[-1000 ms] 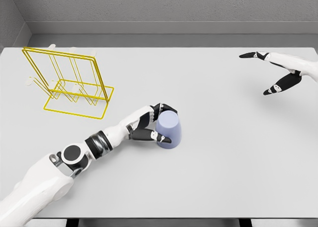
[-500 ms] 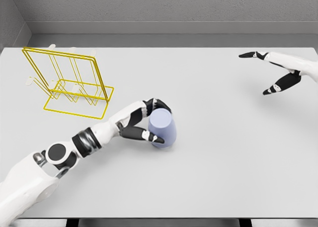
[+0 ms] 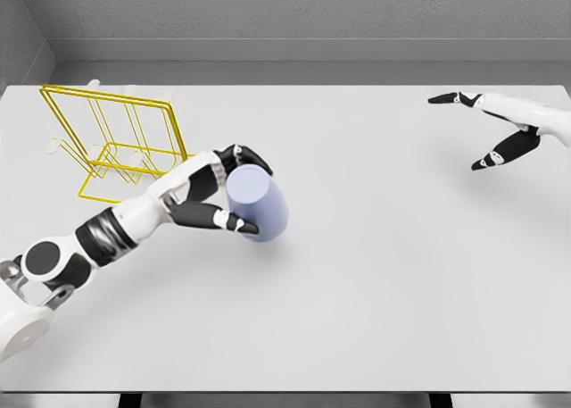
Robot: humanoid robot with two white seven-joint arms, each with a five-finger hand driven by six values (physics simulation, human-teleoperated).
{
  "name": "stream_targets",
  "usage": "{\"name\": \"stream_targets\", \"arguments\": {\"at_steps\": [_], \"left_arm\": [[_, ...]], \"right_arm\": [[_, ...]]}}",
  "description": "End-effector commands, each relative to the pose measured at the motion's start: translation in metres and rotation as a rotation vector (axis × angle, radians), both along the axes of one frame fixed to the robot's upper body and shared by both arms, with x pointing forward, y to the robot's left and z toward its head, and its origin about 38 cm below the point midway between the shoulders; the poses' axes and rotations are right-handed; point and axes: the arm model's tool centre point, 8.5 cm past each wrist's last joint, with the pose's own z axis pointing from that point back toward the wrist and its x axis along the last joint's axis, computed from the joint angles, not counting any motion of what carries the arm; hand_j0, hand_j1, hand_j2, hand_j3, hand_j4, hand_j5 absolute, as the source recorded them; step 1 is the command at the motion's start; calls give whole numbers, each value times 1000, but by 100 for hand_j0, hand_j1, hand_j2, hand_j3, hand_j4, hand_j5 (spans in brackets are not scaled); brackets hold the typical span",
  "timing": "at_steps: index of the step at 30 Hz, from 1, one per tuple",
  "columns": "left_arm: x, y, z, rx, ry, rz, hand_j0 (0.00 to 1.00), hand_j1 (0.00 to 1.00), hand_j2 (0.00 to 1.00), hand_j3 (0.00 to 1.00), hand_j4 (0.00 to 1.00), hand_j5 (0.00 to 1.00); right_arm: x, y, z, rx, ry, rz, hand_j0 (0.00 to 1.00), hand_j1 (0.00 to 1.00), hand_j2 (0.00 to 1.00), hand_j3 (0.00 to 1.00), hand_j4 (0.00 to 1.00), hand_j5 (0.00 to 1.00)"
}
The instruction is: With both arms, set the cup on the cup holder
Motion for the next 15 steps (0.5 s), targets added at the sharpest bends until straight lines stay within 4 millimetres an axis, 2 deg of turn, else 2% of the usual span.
{"name": "stream_targets", "arguments": {"at_steps": [1,7,15], "left_arm": [[0,2,4,-10,1,4,36,36,36,36,36,36],[11,12,23,-18,-31,20,35,35,35,35,35,35],[24,16,51,-34,-78,21,34,34,34,34,34,34]], "right_arm": [[0,0,1,7,0,-3,100,100,100,100,100,100],[1,1,1,8,0,-2,100,100,100,100,100,100],[1,1,1,9,-1,-3,100,100,100,100,100,100]]}}
